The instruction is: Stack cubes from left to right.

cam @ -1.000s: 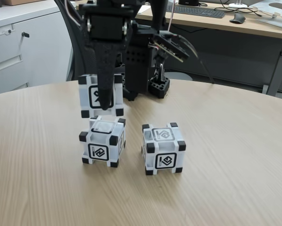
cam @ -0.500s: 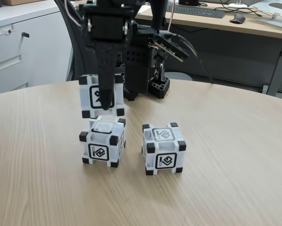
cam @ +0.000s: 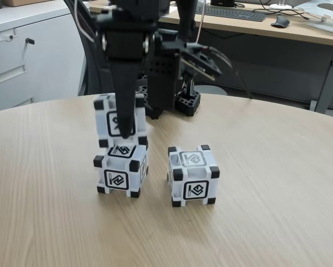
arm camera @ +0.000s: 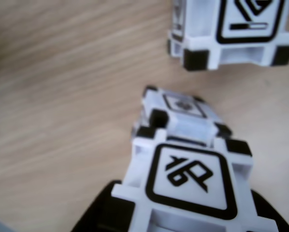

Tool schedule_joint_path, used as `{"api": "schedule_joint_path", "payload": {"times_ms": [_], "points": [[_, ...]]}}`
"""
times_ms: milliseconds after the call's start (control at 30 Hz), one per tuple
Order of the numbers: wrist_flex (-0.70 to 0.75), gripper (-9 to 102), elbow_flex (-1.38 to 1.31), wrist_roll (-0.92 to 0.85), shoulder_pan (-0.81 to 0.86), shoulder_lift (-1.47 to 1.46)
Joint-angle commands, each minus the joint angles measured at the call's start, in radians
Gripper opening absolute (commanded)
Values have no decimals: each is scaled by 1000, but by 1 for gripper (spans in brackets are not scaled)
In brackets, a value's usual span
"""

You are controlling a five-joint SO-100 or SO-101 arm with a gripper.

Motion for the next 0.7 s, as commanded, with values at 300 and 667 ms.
{"api": "schedule_joint_path", "payload": {"times_ms": [300, 667], "points": [[-9, 9, -37, 5, 8, -12], [-9, 32, -35, -14, 8, -9]]}}
